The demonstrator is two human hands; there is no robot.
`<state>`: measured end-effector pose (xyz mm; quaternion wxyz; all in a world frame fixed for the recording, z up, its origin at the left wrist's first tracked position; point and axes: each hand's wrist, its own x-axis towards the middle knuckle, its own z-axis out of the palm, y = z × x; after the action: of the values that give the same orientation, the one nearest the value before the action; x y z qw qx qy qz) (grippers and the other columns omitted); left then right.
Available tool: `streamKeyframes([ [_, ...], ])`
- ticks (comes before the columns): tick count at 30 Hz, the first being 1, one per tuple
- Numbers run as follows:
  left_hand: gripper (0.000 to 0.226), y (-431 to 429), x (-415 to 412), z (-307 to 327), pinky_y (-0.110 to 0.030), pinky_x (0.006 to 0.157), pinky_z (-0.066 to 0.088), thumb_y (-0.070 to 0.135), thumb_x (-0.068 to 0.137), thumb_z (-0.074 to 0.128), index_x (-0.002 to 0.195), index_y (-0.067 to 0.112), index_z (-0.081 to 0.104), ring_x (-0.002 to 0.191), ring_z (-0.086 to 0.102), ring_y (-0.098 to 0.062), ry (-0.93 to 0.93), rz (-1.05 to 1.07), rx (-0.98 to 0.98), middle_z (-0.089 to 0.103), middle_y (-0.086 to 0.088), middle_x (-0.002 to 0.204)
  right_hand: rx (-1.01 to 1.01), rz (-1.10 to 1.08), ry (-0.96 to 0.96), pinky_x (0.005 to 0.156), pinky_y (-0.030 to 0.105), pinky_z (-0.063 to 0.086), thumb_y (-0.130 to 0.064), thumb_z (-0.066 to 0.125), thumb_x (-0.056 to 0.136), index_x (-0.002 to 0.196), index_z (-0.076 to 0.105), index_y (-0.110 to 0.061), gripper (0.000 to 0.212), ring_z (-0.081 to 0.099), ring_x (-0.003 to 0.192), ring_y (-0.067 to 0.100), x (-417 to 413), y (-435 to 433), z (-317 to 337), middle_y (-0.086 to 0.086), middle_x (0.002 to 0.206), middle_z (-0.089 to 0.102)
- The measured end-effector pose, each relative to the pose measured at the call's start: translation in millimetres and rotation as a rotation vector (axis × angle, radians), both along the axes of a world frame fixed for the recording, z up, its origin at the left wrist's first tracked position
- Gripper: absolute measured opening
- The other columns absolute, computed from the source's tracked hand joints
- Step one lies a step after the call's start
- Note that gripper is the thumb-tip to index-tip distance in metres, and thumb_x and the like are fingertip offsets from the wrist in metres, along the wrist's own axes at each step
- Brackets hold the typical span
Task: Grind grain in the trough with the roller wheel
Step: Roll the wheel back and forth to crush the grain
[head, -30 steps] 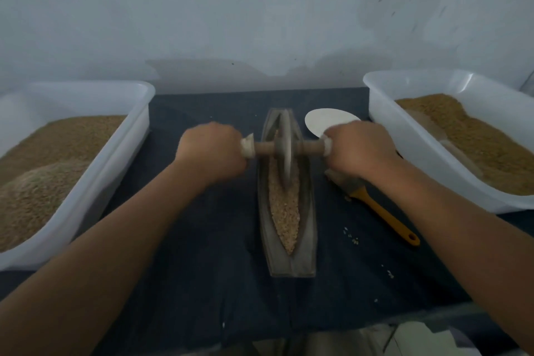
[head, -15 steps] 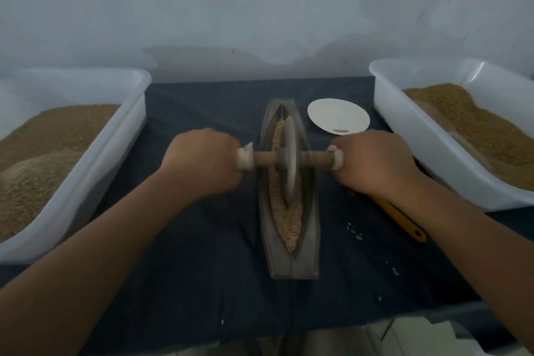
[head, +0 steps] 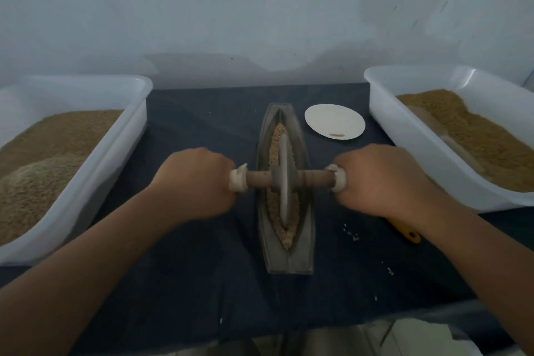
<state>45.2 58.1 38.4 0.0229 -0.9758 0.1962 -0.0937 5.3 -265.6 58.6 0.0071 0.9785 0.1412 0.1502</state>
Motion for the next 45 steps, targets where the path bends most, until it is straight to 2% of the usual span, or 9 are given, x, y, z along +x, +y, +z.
streamKeyframes([
  [7, 0.034, -40.7, 83.0, 23.4, -0.035, 0.068, 0.051, 0.049, 0.085, 0.063, 0.069, 0.022, 0.052, 0.077, 0.066, -0.029, 0.039, 0.199, -0.072, 0.063, 0.0, 0.079, -0.006, -0.17, -0.085, 0.053, 0.029, 0.031, -0.027, 0.067, 0.09, 0.059, 0.041, -0.024, 0.04, 0.044, 0.053, 0.019, 88.7, 21.7, 7.0, -0.005, 0.057, 0.043],
  [12, 0.028, -20.9, 28.3, 13.9, -0.031, 0.058, 0.047, 0.049, 0.083, 0.058, 0.068, 0.026, 0.054, 0.063, 0.058, -0.019, 0.045, 0.093, 0.007, 0.058, 0.009, 0.069, -0.02, -0.122, 0.158, 0.069, 0.038, 0.052, -0.047, 0.049, 0.094, 0.074, 0.06, -0.027, 0.03, 0.063, 0.073, 0.022, 42.0, 10.3, 7.0, -0.007, 0.074, 0.061],
  [16, 0.033, 6.2, -20.1, 2.5, -0.021, 0.046, 0.021, 0.059, 0.071, 0.046, 0.058, 0.029, 0.045, 0.046, 0.04, -0.006, -0.023, -0.043, -0.024, 0.045, 0.013, 0.052, -0.045, -0.009, 0.079, 0.048, 0.03, 0.042, -0.061, 0.034, 0.074, 0.062, 0.05, -0.033, 0.035, 0.051, 0.048, 0.01, -14.6, 1.1, 6.9, -0.011, 0.052, 0.05],
  [22, 0.032, -28.5, 62.9, 17.8, -0.032, 0.06, 0.048, 0.052, 0.083, 0.054, 0.07, 0.023, 0.057, 0.064, 0.058, -0.021, 0.036, 0.141, 0.008, 0.061, 0.005, 0.073, -0.048, -0.183, 0.073, 0.062, 0.034, 0.043, -0.045, 0.054, 0.093, 0.077, 0.06, -0.03, 0.023, 0.058, 0.069, 0.018, 67.0, 18.2, 5.3, -0.007, 0.074, 0.061],
  [28, 0.027, -26.5, 55.7, 16.1, -0.033, 0.064, 0.05, 0.048, 0.085, 0.059, 0.072, 0.024, 0.059, 0.07, 0.062, -0.021, 0.135, 0.12, -0.018, 0.063, 0.005, 0.076, 0.002, -0.126, 0.069, 0.069, 0.043, 0.056, -0.039, 0.054, 0.093, 0.074, 0.063, -0.024, 0.026, 0.06, 0.066, 0.022, 61.8, 14.3, 9.2, -0.003, 0.071, 0.063],
  [31, 0.031, -1.5, 1.3, 5.1, -0.025, 0.048, 0.035, 0.055, 0.075, 0.049, 0.062, 0.028, 0.052, 0.052, 0.052, -0.01, 0.037, 0.003, -0.031, 0.053, 0.012, 0.058, -0.042, -0.015, -0.035, 0.048, 0.032, 0.045, -0.053, 0.04, 0.083, 0.06, 0.045, -0.029, 0.034, 0.048, 0.046, 0.014, 10.8, 6.9, 5.9, -0.009, 0.051, 0.046],
  [34, 0.036, 6.3, -19.3, 1.3, -0.019, 0.045, 0.019, 0.06, 0.073, 0.043, 0.054, 0.029, 0.041, 0.04, 0.035, -0.005, -0.099, -0.049, -0.068, 0.039, 0.014, 0.046, -0.034, 0.018, -0.063, 0.044, 0.024, 0.031, -0.052, 0.05, 0.073, 0.058, 0.039, -0.031, 0.028, 0.042, 0.042, 0.011, -6.1, 1.1, -2.3, -0.011, 0.046, 0.039],
  [40, 0.034, -36.9, 76.2, 31.4, -0.035, 0.064, 0.05, 0.054, 0.087, 0.06, 0.072, 0.024, 0.057, 0.066, 0.059, -0.021, 0.033, 0.148, 0.043, 0.062, 0.003, 0.075, 0.025, -0.21, -0.008, 0.061, 0.034, 0.047, -0.044, 0.055, 0.095, 0.074, 0.056, -0.028, 0.026, 0.056, 0.063, 0.016, 79.9, 13.0, -10.4, -0.007, 0.069, 0.06],
  [45, 0.029, -45.3, 61.6, 40.2, -0.034, 0.064, 0.048, 0.048, 0.089, 0.061, 0.072, 0.024, 0.058, 0.062, 0.052, -0.019, -0.005, 0.116, 0.082, 0.054, 0.005, 0.07, 0.057, -0.23, 0.119, 0.067, 0.035, 0.053, -0.047, 0.05, 0.094, 0.073, 0.058, -0.028, 0.029, 0.061, 0.071, 0.02, 68.0, 8.9, -7.2, -0.007, 0.074, 0.063],
])
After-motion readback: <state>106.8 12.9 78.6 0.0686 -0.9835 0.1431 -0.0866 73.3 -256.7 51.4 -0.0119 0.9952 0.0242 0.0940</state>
